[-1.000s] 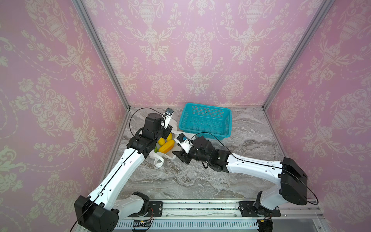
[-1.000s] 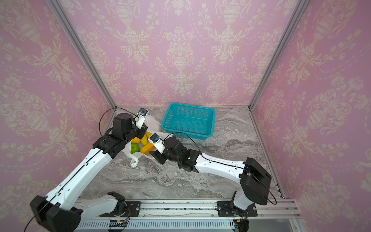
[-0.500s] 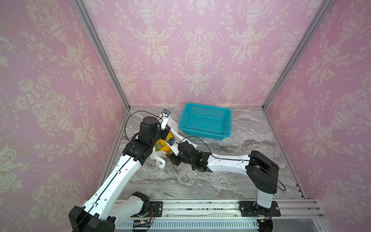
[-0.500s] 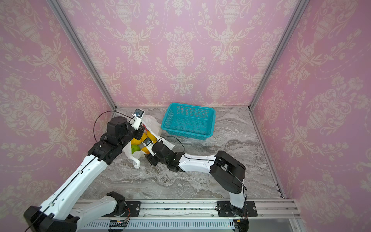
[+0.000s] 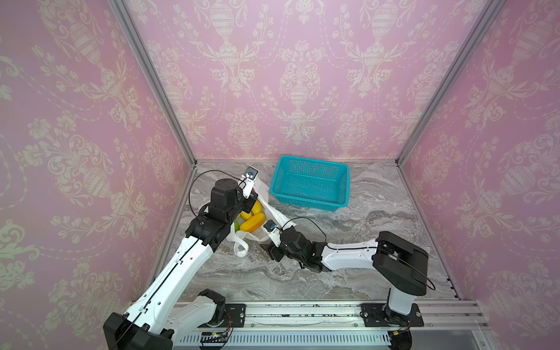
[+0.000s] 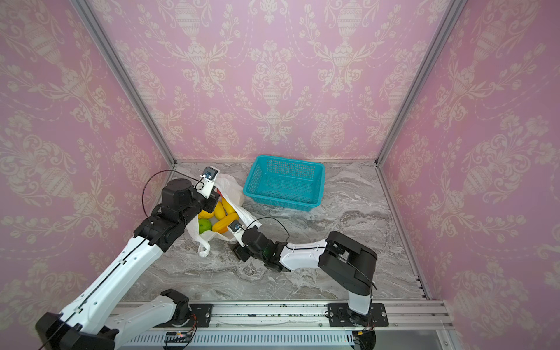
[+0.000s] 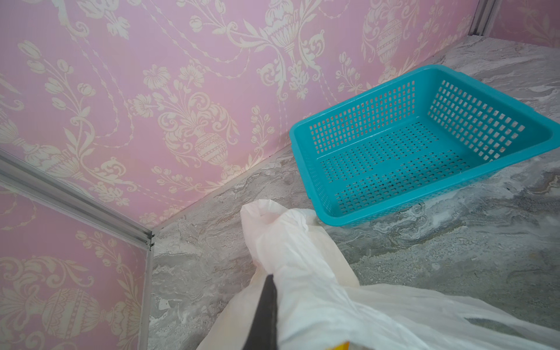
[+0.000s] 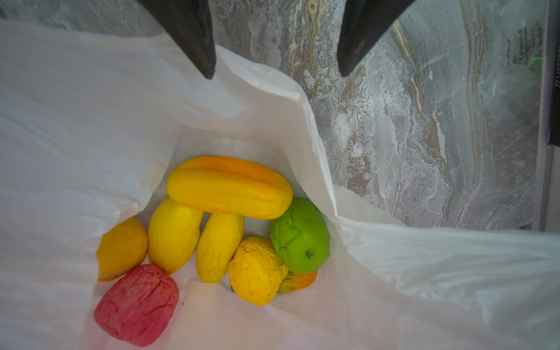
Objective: Untie the knot of the plastic bag and take out the fruit
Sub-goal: Open the plastic bag at the center of the table.
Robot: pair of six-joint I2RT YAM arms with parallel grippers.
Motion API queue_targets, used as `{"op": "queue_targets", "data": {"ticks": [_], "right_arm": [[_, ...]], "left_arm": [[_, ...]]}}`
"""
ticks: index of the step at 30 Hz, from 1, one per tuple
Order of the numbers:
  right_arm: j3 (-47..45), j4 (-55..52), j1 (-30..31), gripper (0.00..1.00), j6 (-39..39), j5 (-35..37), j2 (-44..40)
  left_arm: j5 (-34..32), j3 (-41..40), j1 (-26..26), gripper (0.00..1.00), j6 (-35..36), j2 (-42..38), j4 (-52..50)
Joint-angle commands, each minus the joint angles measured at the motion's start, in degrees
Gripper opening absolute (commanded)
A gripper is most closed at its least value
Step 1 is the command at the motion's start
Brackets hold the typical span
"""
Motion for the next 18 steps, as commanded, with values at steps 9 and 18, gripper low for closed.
{"op": "queue_targets", "data": {"ticks": [9,18], "right_arm": [[16.54,-10.77,-0.18,0.64,4.1,2.74,6.91],[20.41,-13.1,0.74,0.68,2.47,2.22,10.15]], "left_arm": [[2.18,-1.38,-0.3,0.0,2.02,-1.93,2.96],[3.15,-1.32,-0.3,0.0,1.81,-1.98,2.9]]}}
